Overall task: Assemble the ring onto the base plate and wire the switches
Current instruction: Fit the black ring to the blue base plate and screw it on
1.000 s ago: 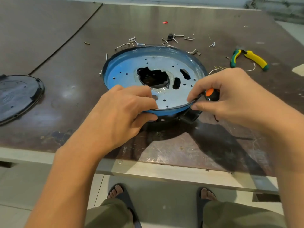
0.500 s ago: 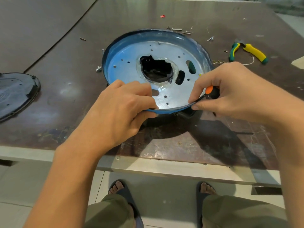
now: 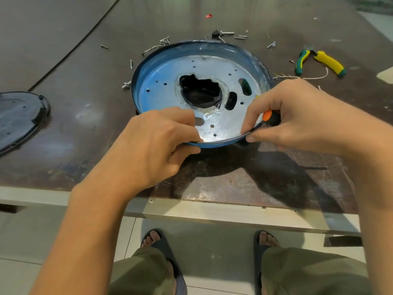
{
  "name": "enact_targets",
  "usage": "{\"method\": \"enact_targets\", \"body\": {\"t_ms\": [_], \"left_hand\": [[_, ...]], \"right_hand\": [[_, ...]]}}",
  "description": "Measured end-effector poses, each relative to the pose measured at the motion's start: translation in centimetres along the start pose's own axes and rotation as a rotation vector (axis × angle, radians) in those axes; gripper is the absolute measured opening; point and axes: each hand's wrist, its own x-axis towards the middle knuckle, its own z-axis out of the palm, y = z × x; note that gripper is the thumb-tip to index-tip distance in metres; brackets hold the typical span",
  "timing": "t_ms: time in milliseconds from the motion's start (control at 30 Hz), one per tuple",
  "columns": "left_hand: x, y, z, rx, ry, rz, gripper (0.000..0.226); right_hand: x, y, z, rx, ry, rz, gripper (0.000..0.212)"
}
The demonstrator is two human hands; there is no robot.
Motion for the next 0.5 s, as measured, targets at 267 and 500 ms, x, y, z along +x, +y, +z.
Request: {"method": "enact_targets", "body": {"t_ms": [267,500], "left_hand": [[0.09,-0.29,-0.09,-0.083,-0.029,-0.071,0.023],[-0.09,-0.93,-0.05,-0.108,-0.032,-0.115,0.02]], "right_hand": [[0.21,-0.08,0.28,0.052,0.073,-0.014,0.014],[0.51,-0.2,0.77,0.087,0.038,-0.004,0.014]]}}
